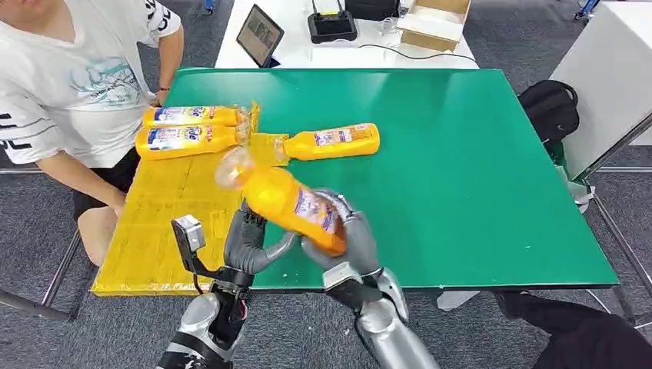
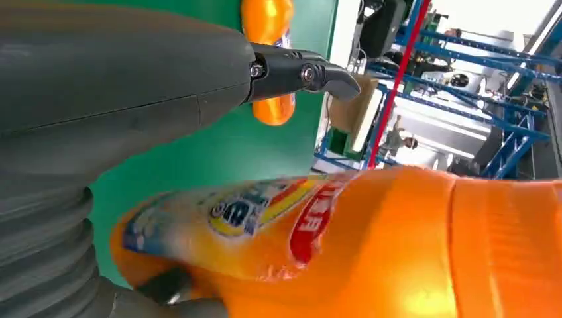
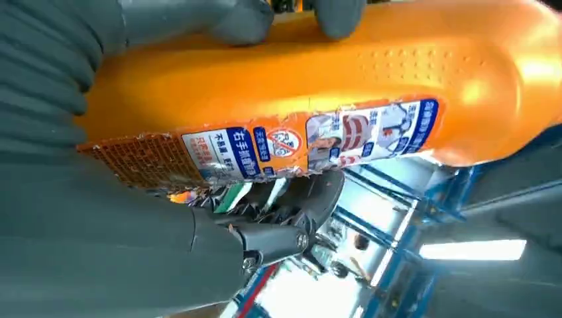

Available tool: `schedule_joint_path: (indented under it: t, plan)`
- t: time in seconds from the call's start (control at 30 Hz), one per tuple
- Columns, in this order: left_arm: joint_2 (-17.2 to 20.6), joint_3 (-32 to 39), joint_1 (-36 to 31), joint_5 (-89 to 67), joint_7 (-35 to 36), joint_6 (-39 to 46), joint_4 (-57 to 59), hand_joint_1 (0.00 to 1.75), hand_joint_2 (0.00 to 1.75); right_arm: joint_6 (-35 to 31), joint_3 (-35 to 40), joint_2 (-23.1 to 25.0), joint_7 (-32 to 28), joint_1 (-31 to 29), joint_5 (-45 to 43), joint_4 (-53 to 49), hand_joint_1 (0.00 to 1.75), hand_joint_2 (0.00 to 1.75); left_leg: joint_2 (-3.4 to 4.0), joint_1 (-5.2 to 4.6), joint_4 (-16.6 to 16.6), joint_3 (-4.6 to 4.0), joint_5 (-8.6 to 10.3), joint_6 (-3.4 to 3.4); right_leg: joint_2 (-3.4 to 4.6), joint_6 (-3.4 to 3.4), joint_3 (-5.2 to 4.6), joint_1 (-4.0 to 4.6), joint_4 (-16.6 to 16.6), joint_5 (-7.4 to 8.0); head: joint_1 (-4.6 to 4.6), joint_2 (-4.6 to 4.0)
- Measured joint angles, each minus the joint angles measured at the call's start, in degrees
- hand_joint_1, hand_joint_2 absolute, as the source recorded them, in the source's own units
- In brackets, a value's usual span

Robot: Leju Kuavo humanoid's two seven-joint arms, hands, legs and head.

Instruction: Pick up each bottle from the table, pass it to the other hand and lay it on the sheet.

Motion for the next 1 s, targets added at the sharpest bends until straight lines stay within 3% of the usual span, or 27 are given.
schedule_joint_path:
  t: [0.87, 0.9, 0.93, 1.0]
  plan:
    - [0.09, 0.15, 0.22, 1.05, 0.04, 0.07, 1.46, 0.0, 1.75, 4.15, 6.89, 3.37, 1.05, -4.16, -1.7, 15.91, 1.75, 1.75, 0.04, 0.0, 0.0, 0.01, 0.0, 0.0, 0.01, -0.01, -0.02, 0.0, 0.0, 0.0, -0.02, 0.0]
    - [0.11, 0.17, 0.23, 1.09, 0.04, 0.07, 1.59, 0.17, 1.75, 4.33, 7.0, 3.37, 1.07, -4.35, -1.7, 16.22, 1.75, 1.75, 0.04, 0.01, 0.0, 0.01, 0.01, 0.0, 0.01, -0.01, -0.02, 0.0, 0.0, 0.0, 0.0, 0.0]
    - [0.11, 0.22, 0.24, 1.11, 0.04, 0.04, 1.73, 1.75, 1.75, 4.63, 7.13, 3.37, 1.16, -4.54, -1.7, 16.57, 1.75, 1.75, 0.04, 0.01, 0.0, 0.01, 0.01, 0.0, 0.01, -0.01, -0.02, 0.0, 0.0, 0.0, -0.02, 0.0]
    - [0.13, 0.33, 0.24, 1.2, 0.04, 0.0, 1.86, 1.75, 1.75, 4.81, 7.52, 3.37, 1.29, -4.92, -1.7, 17.2, 1.75, 1.75, 0.04, 0.01, 0.0, 0.01, 0.01, -0.01, 0.02, -0.01, -0.02, 0.01, 0.0, 0.0, -0.02, 0.0]
